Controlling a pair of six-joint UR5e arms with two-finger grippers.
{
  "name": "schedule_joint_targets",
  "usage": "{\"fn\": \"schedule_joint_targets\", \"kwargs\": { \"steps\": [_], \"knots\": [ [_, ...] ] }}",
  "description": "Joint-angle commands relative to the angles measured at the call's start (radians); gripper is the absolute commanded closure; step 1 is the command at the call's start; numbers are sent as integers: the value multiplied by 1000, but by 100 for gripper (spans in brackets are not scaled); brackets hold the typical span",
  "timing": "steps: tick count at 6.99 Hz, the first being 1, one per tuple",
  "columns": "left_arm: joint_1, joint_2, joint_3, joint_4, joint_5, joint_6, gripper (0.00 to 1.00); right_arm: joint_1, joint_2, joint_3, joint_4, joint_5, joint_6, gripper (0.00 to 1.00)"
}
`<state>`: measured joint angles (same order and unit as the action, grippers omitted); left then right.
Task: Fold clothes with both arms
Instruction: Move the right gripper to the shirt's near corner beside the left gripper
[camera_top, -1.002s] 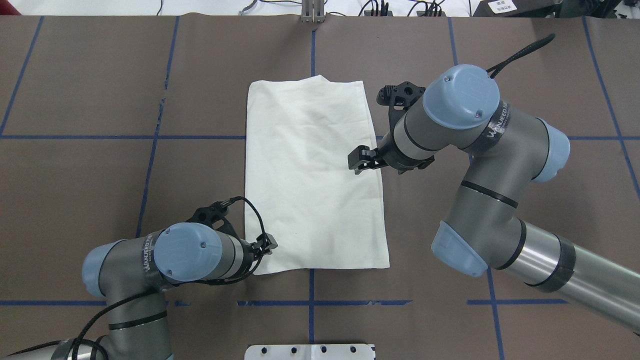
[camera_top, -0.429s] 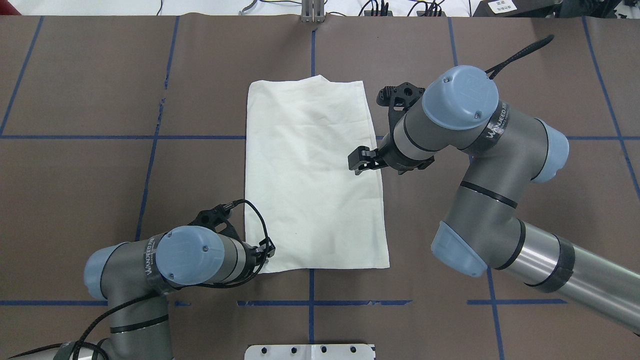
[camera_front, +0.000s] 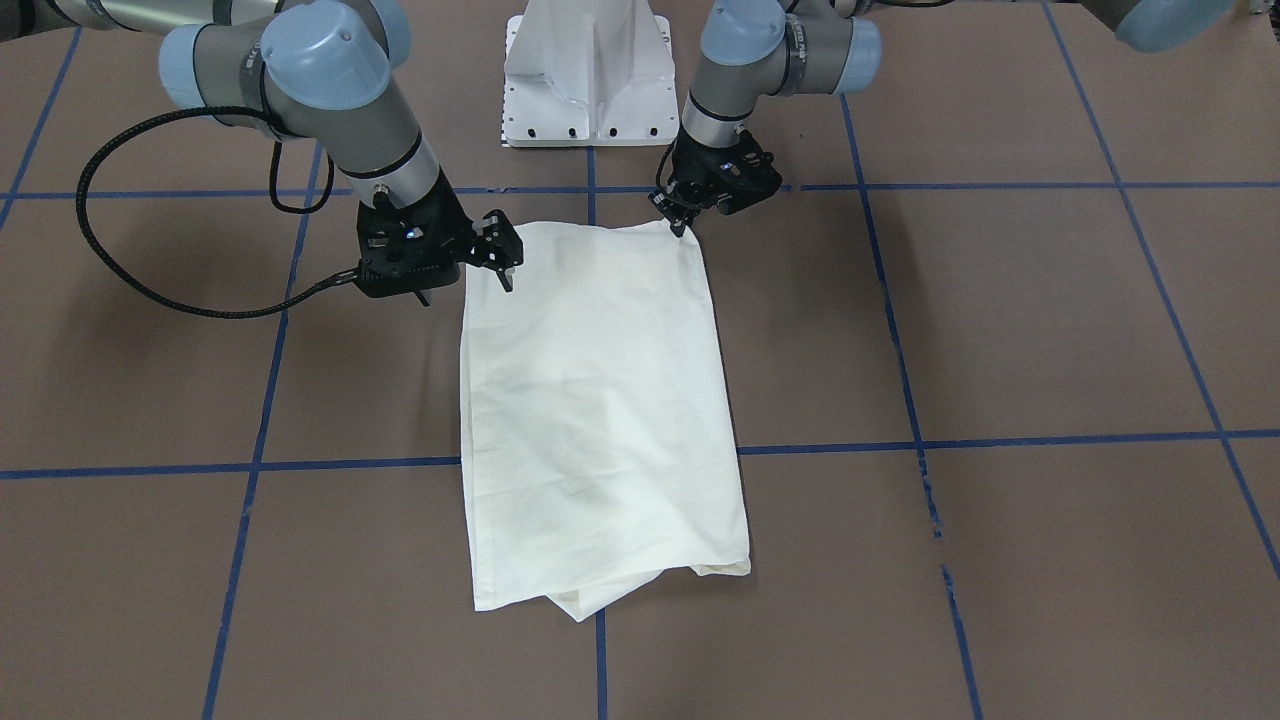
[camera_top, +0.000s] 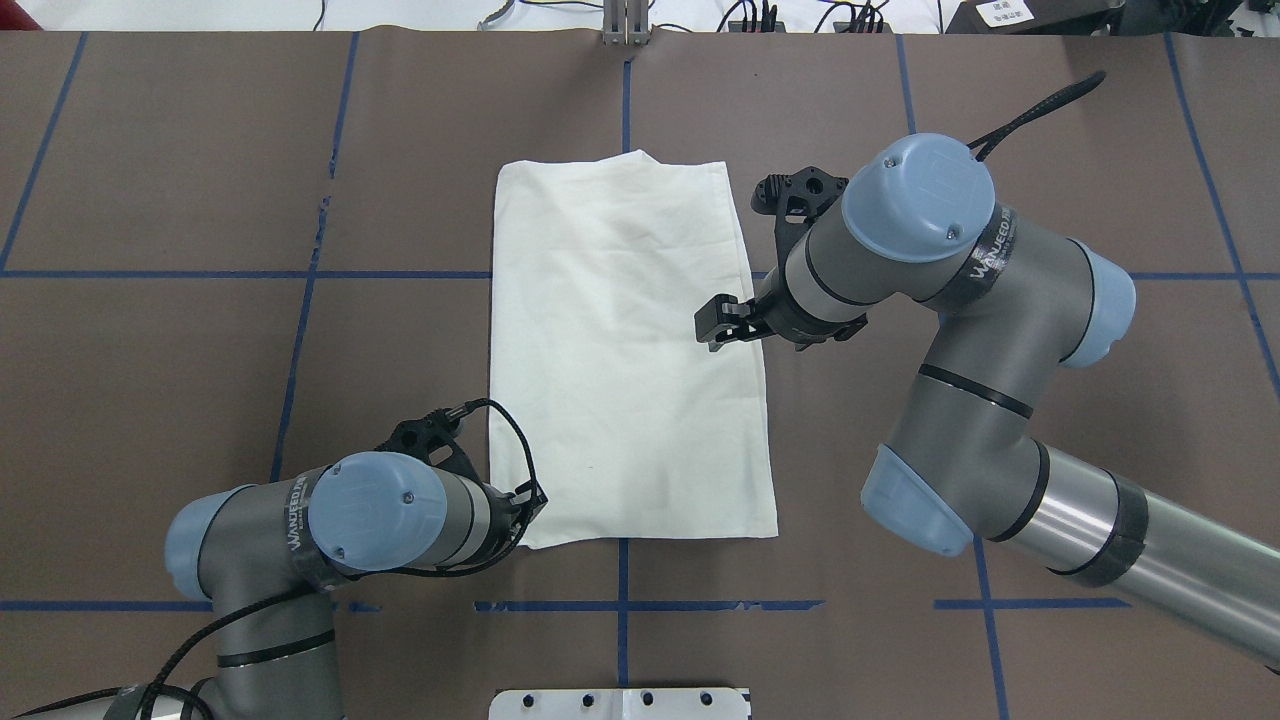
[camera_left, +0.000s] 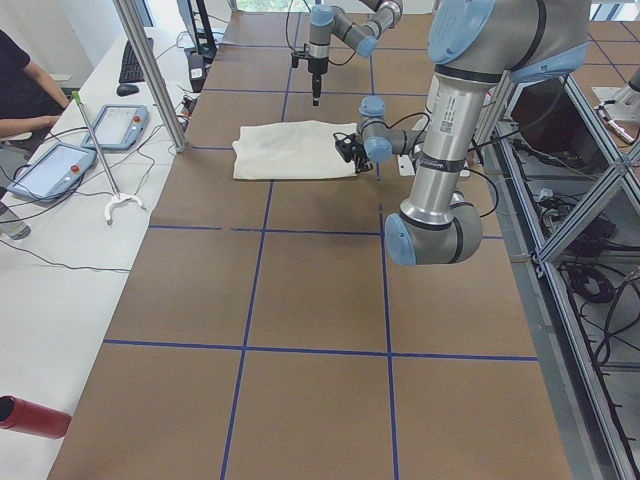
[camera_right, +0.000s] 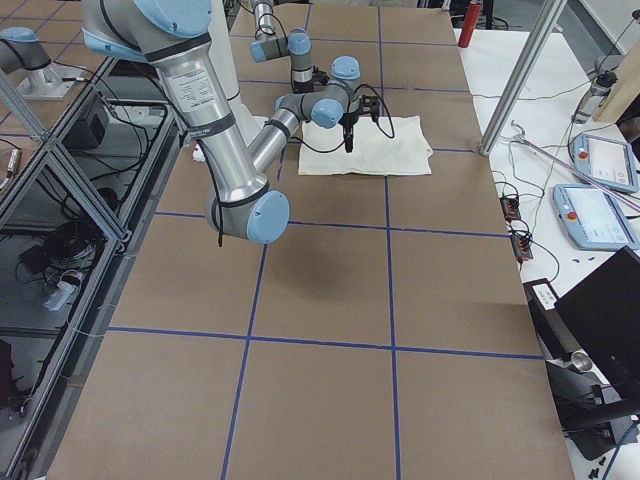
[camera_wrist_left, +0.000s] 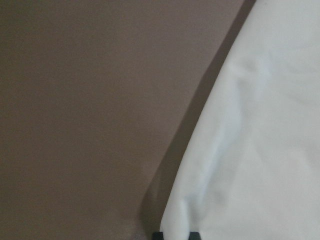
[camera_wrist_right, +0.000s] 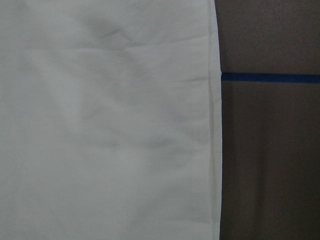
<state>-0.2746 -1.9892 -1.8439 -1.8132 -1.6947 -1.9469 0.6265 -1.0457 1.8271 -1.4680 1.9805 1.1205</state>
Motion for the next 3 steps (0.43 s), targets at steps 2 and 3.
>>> {"fn": "schedule_joint_targets", "kwargs": {
  "steps": [2,3],
  "knots": [
    [2,9,-86,30,-10,16,100,-49,-4,1,2,-8,84,0],
    [6,3,-103,58,-14,35,100,-106,-4,4,3,-52,207,0]
  ]
}}
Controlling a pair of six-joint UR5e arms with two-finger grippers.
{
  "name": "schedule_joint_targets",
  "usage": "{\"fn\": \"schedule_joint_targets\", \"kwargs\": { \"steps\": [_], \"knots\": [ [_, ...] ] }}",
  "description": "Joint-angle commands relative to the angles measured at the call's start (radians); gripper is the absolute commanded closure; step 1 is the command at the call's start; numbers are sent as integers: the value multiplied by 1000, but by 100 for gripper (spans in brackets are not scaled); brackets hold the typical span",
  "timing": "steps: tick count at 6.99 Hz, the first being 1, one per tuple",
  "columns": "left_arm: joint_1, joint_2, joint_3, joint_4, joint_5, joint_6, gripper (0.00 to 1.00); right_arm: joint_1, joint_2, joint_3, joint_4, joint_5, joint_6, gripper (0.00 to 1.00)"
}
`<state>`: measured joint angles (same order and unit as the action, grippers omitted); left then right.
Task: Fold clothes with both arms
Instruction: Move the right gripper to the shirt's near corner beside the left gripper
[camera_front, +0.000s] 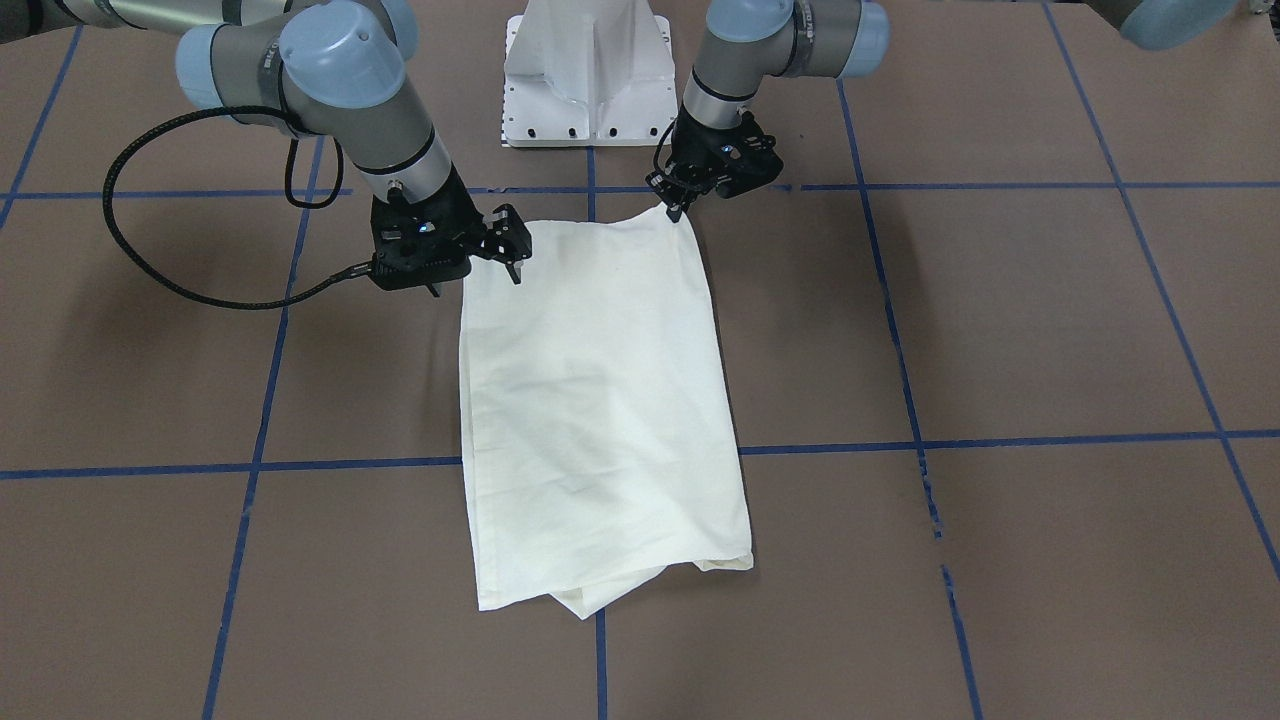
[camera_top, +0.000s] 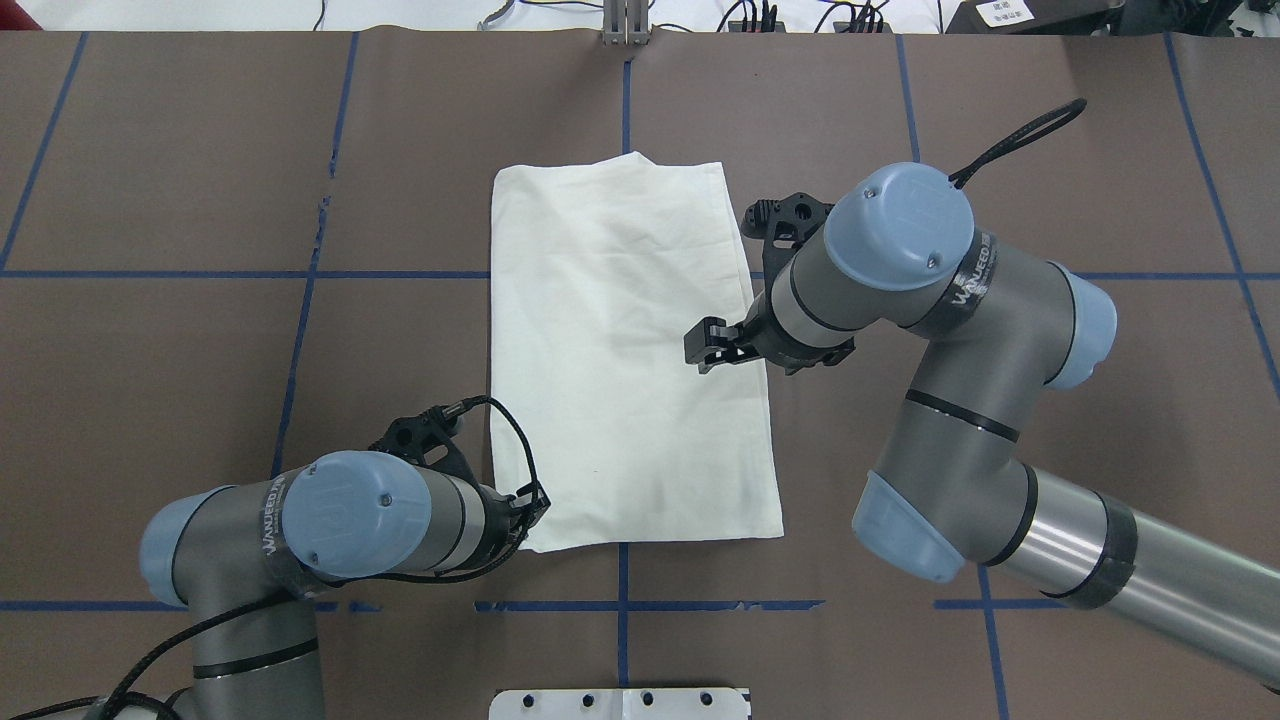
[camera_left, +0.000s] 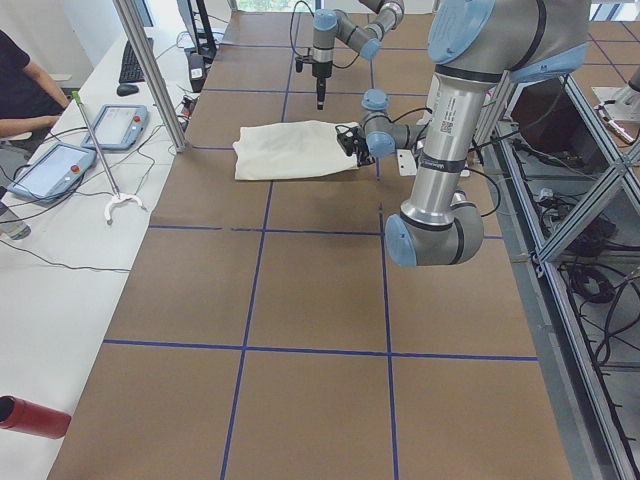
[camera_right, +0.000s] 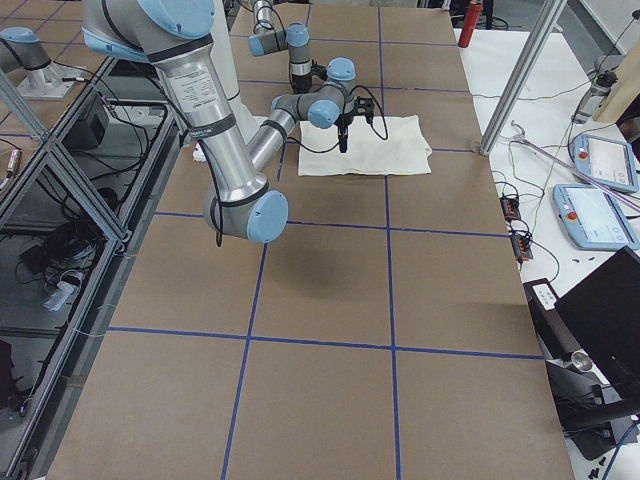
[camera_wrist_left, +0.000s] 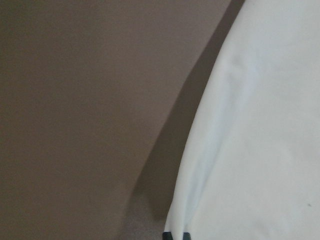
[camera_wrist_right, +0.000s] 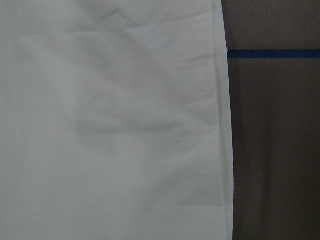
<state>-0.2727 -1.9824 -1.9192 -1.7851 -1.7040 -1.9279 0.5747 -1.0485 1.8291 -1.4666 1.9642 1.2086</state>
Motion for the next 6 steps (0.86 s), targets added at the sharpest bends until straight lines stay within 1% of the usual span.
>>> {"fn": "schedule_joint_targets", "kwargs": {
  "steps": [1,2,3,4,5,6],
  "knots": [
    [4,-7,-32,32,-9,41,100,-121,-1,9,3,-107,287,0],
    [4,-6,-32,32,-11,46,100,-183,-5,10,3,-166,451,0],
    [4,-6,-29,30,-11,47,100,-234,-42,21,3,-253,567,0],
    [6,-10,-23,27,-13,47,100,-289,-112,68,3,-304,624,0],
    [6,-12,-21,27,-13,47,100,-330,-154,87,3,-338,673,0],
    [6,-12,-21,26,-13,47,100,-338,-157,87,3,-352,677,0]
  ]
}}
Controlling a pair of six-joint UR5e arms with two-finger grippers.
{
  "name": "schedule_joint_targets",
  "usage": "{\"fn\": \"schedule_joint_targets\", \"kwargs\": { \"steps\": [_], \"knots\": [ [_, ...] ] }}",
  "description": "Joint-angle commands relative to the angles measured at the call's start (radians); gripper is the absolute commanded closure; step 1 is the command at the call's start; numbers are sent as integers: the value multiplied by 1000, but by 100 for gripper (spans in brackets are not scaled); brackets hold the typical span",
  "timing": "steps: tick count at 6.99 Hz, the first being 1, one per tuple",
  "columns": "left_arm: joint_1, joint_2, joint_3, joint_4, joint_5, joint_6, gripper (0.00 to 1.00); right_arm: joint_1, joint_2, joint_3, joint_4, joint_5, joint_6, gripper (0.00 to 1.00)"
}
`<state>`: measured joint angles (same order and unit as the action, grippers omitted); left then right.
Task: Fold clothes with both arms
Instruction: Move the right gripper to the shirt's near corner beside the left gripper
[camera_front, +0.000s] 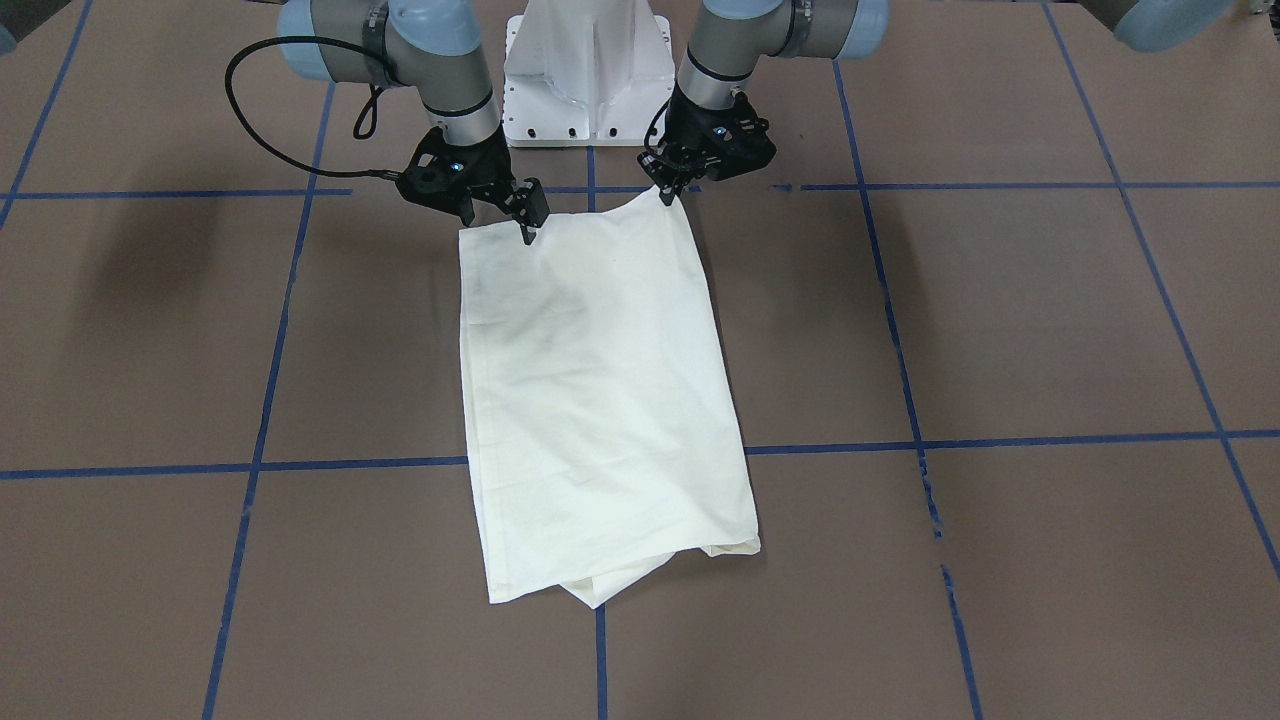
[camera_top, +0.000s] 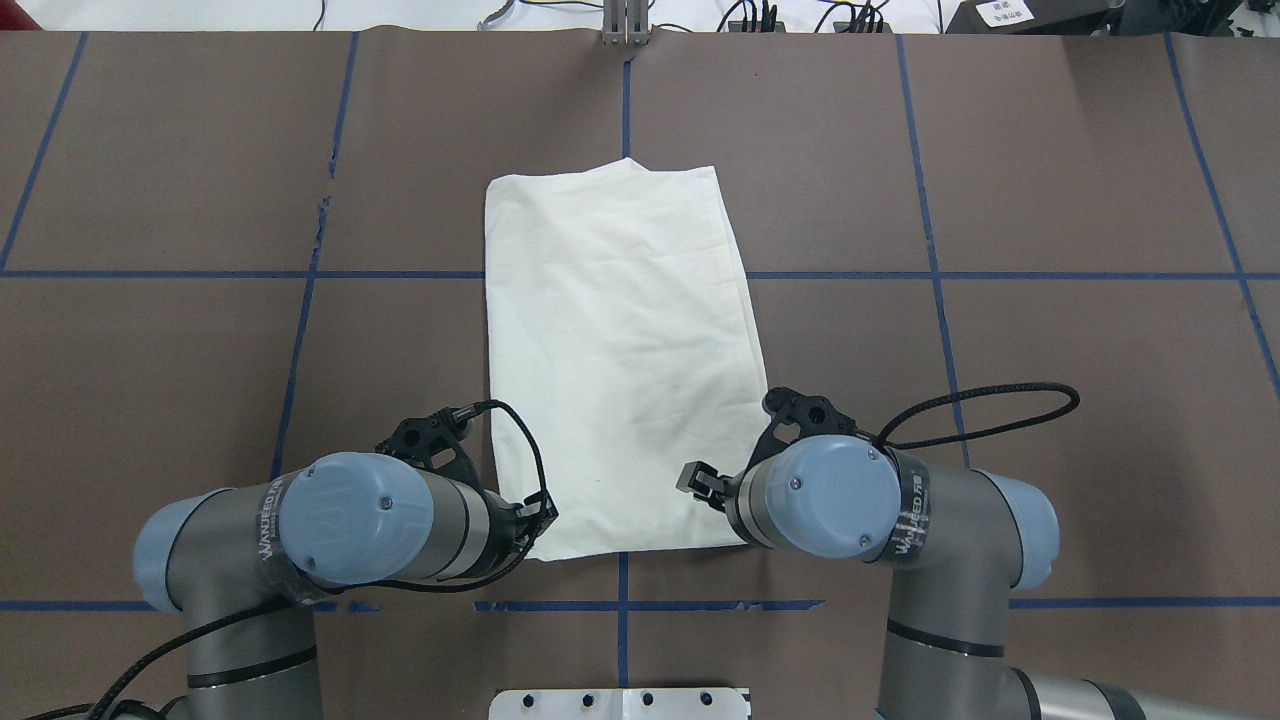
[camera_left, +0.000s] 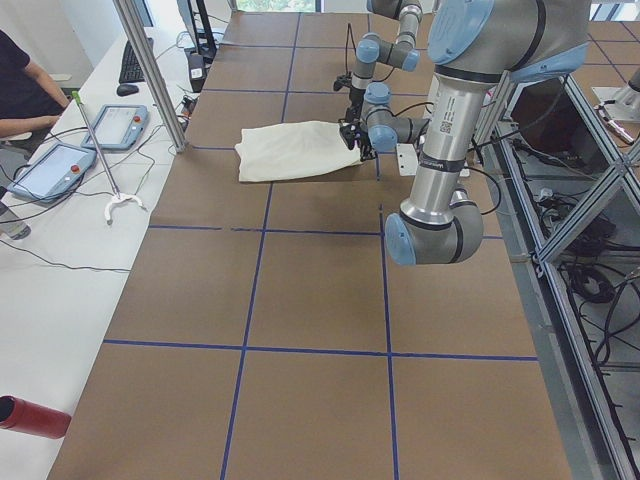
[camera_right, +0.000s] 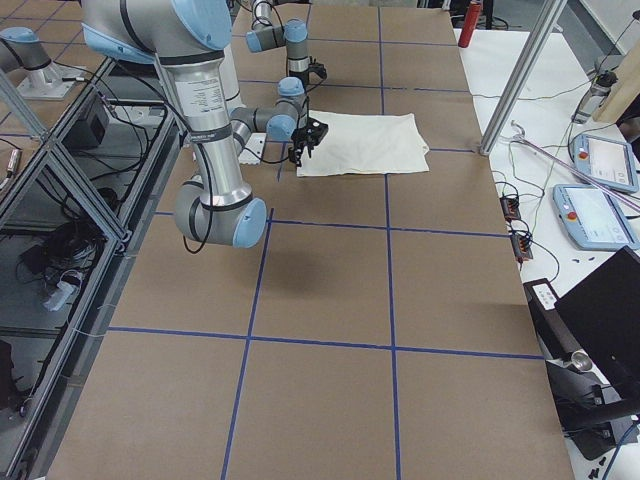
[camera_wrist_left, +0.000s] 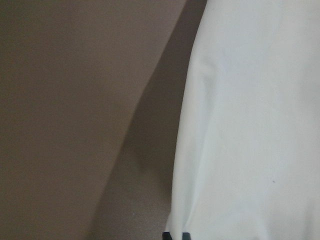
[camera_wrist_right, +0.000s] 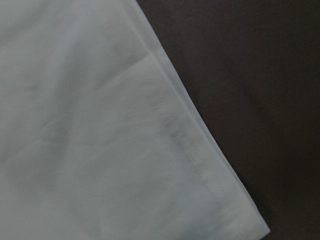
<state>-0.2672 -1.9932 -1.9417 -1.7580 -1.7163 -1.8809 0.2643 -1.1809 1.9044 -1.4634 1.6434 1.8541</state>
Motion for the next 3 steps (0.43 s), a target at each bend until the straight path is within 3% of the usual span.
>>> {"fn": "schedule_joint_targets", "kwargs": {
  "steps": [1,3],
  "knots": [
    [0,-2,1,-3,1,0,100,-60,-17,5,0,-34,31,0],
    [0,-1,0,-3,1,0,100,-59,19,-1,0,-37,30,0]
  ]
}}
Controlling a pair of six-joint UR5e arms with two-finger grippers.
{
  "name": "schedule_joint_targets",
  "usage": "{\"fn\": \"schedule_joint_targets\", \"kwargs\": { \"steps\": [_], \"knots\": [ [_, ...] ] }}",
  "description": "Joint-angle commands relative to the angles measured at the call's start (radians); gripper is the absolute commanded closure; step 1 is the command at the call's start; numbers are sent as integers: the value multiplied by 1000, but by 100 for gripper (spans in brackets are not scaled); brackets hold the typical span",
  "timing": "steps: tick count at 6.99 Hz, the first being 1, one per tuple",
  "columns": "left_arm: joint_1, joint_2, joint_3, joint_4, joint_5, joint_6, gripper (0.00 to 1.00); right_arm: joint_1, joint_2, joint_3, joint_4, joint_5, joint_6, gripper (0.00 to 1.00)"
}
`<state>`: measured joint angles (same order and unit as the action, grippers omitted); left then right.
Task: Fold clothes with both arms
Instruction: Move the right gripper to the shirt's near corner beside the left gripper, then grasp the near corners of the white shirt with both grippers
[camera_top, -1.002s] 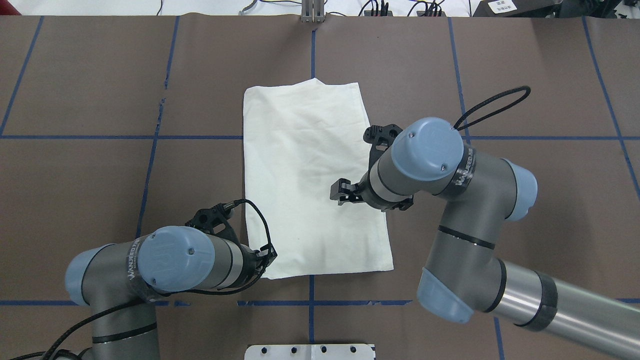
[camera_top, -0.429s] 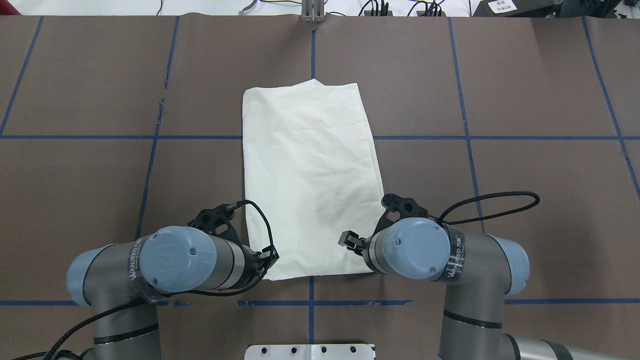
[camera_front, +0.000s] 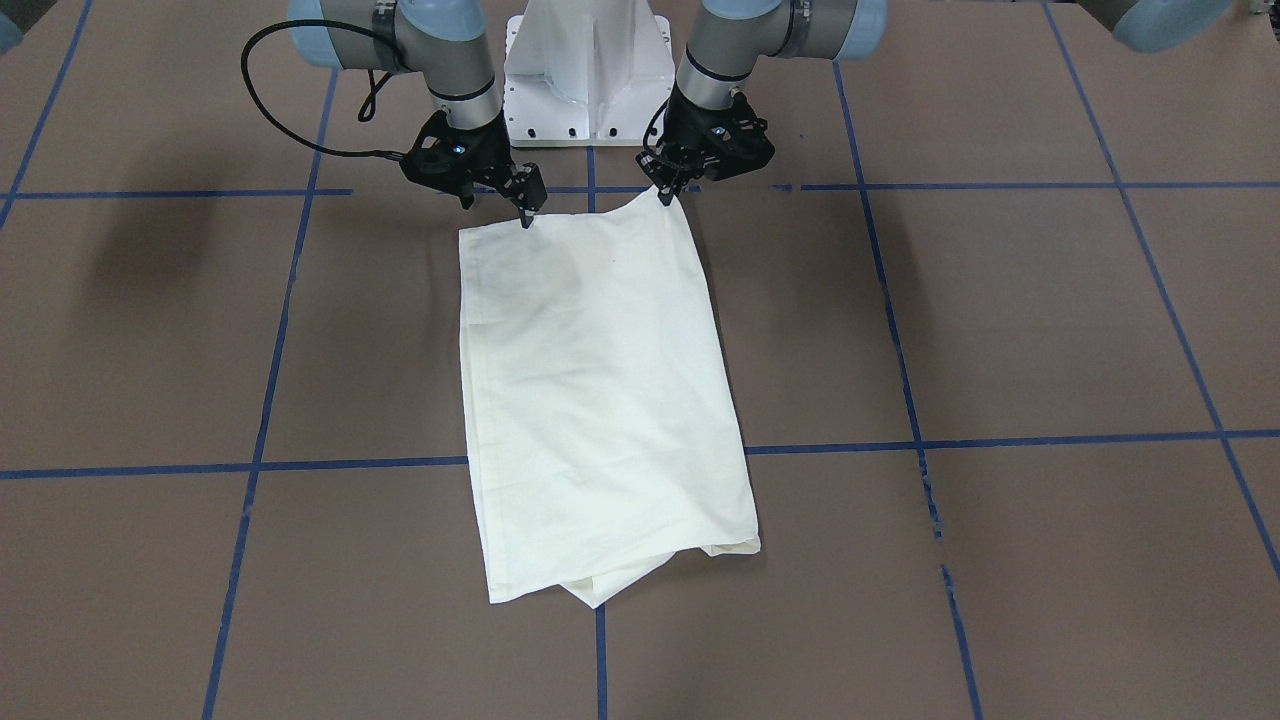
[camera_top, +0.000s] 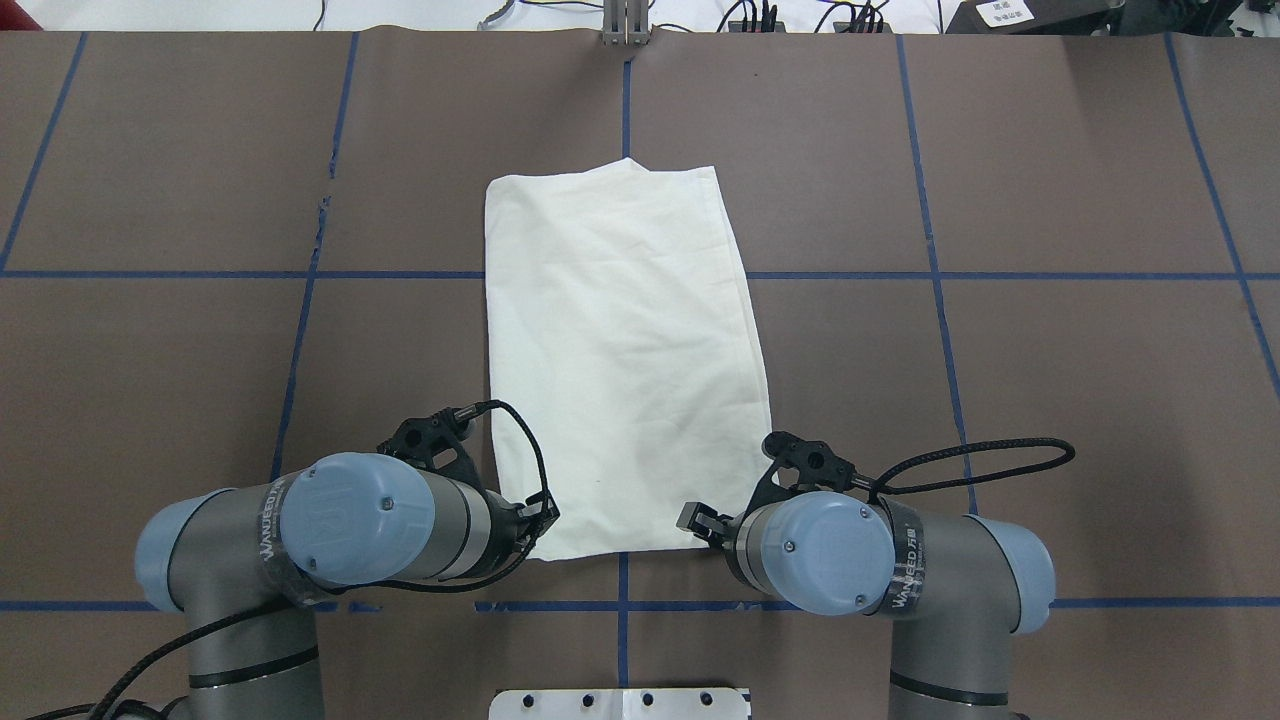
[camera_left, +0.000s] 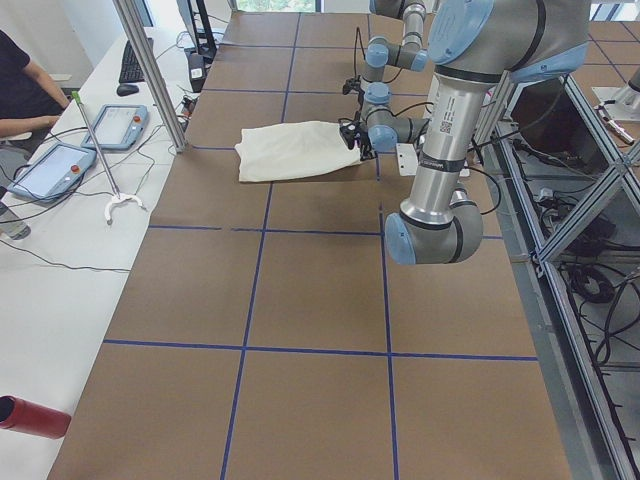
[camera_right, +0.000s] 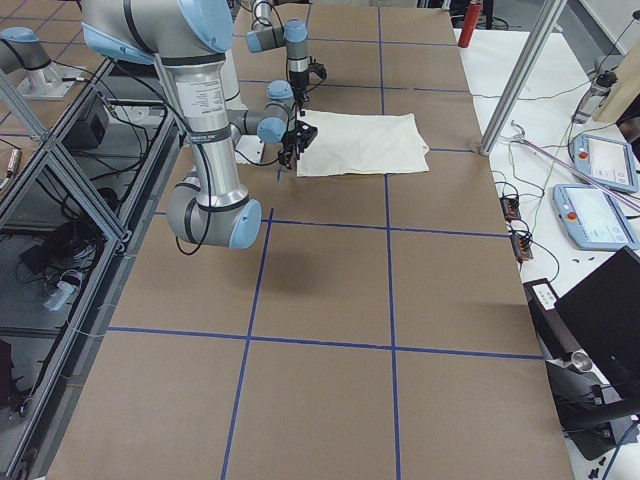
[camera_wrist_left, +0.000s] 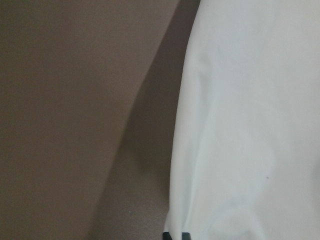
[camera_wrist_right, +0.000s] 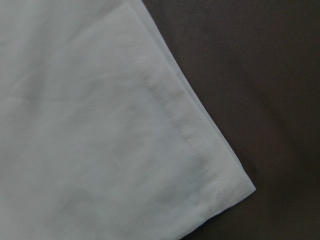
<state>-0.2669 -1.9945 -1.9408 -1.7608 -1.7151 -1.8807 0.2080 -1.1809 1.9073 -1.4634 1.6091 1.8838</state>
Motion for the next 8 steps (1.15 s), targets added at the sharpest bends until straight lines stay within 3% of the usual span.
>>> {"fn": "schedule_joint_targets", "kwargs": {
  "steps": [1,8],
  "knots": [
    [0,-1,-3,0,0,0,100,-4,21,-10,-2,-6,0,0],
    [0,-1,-6,0,0,0,100,21,69,-99,-8,-17,-12,0]
  ]
}}
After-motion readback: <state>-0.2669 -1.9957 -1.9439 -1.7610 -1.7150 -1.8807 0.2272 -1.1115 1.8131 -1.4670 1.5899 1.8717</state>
